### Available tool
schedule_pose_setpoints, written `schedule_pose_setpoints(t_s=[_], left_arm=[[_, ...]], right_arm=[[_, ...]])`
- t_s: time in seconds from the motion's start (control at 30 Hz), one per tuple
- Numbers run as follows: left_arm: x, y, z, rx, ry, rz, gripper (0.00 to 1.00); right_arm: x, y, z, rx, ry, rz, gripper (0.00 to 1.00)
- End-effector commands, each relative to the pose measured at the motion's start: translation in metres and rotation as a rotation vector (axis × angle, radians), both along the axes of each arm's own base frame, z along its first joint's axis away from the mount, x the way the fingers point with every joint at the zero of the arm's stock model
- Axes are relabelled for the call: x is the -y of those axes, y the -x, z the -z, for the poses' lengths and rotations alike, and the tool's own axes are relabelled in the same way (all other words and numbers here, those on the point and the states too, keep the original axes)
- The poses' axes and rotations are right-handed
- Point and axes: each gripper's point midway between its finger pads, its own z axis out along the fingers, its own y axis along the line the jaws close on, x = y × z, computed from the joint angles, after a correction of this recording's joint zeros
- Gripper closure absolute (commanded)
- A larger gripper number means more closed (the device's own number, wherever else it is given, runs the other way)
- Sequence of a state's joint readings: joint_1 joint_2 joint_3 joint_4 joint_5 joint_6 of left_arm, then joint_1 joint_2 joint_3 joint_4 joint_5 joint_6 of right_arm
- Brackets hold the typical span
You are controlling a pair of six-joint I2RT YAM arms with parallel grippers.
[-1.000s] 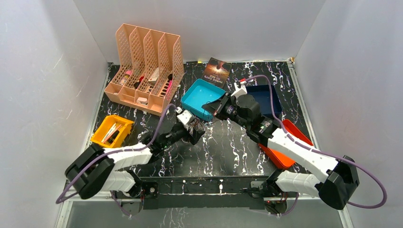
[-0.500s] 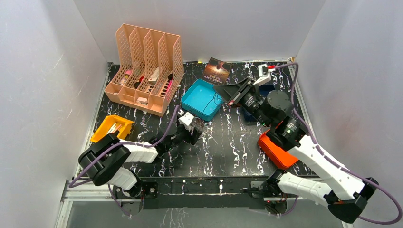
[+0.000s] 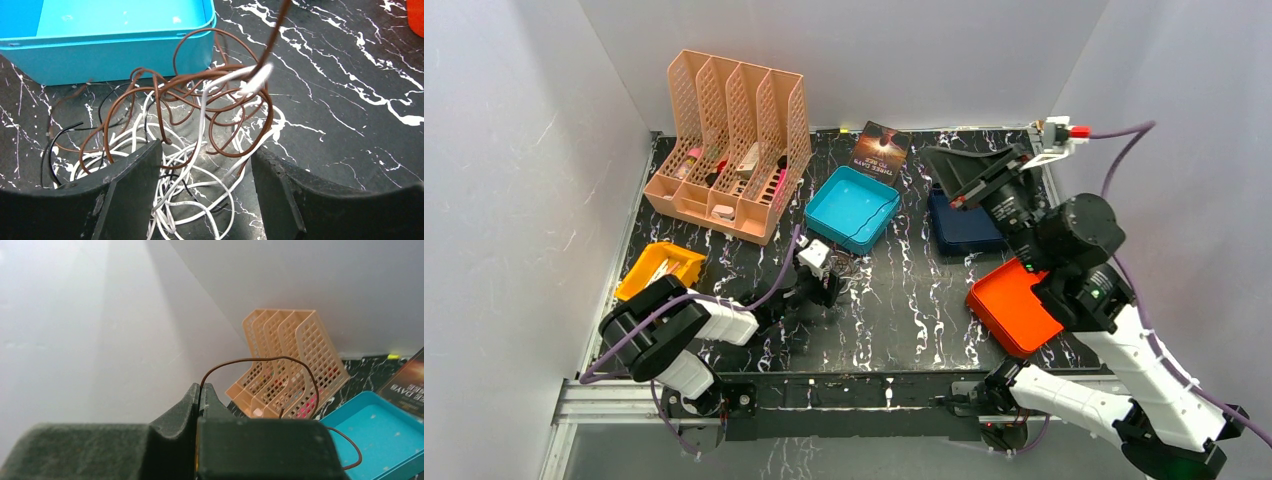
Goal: Untangle the cables
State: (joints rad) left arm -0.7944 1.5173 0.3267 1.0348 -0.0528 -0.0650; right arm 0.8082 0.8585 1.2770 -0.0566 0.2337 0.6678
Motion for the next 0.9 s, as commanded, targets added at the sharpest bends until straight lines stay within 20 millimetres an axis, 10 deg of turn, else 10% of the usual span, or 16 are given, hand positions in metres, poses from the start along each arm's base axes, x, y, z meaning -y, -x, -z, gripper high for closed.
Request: schedule_pose_setpoints(t_s=[0.0, 0.87], left_arm=[[-0.005, -0.001, 0.007, -0.003, -0.002, -0.035, 0.36], [-0.024, 0.007, 0.036, -0.058, -0.061, -0.081, 0.36]], right_arm=[[0.044, 0.011, -0.05, 0.143, -0.03, 0.142, 1.0], [0.19, 0.055, -0.106, 0.294, -0.028, 0.606, 1.0]])
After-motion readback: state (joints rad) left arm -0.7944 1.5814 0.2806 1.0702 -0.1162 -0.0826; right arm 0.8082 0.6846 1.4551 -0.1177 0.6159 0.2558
